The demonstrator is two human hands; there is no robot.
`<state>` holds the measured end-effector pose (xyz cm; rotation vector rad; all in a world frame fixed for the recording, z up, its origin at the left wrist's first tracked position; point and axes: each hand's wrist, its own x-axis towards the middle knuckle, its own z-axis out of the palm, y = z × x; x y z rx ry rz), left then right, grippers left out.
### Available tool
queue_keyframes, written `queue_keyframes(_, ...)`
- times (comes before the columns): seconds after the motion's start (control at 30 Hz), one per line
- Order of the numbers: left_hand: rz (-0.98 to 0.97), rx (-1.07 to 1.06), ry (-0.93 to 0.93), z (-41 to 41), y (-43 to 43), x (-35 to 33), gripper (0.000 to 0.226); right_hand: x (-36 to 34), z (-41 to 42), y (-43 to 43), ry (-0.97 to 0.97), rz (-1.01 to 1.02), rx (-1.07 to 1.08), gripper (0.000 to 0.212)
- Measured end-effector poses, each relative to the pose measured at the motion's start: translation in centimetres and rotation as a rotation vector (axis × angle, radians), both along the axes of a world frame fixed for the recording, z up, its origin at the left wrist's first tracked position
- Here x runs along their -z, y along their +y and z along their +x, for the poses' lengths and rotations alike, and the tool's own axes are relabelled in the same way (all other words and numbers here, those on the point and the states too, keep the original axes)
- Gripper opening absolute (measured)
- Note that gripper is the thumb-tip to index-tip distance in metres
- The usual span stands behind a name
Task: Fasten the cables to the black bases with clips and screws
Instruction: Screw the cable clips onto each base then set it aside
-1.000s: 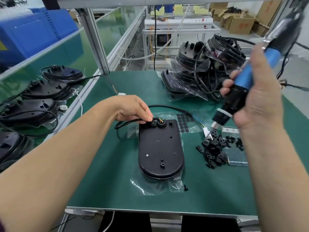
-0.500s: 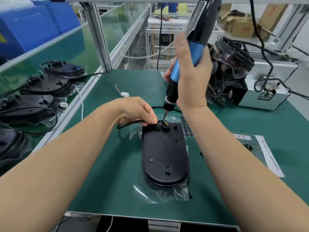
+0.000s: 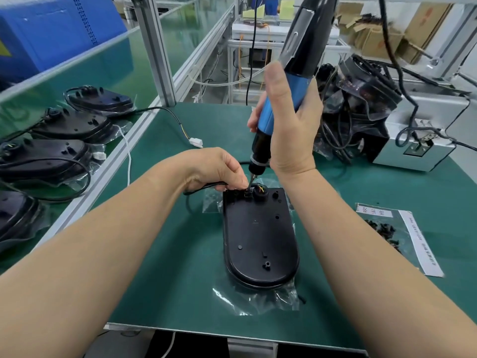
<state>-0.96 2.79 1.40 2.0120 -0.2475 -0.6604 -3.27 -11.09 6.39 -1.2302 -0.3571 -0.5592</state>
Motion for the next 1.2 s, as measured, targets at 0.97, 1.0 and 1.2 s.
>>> queue_keyframes(0.97, -0.008, -0.027, 0.025, 0.3, 0.1, 0.7, 0.012, 0.8, -0.6, -0.3, -0.082, 0.050, 0.037, 0.034)
queue_keyframes(1.0, -0.006, -0.028, 0.026, 0.3, 0.1, 0.7, 0.013, 0.7, -0.5, -0.3, -0.080, 0.051, 0.036, 0.034)
queue_keyframes(1.2, -0.006, -0.033, 0.038, 0.2, 0.1, 0.6, 0.017, 0.7, -0.4, -0.5, -0.058, 0.108, 0.027, 0.039)
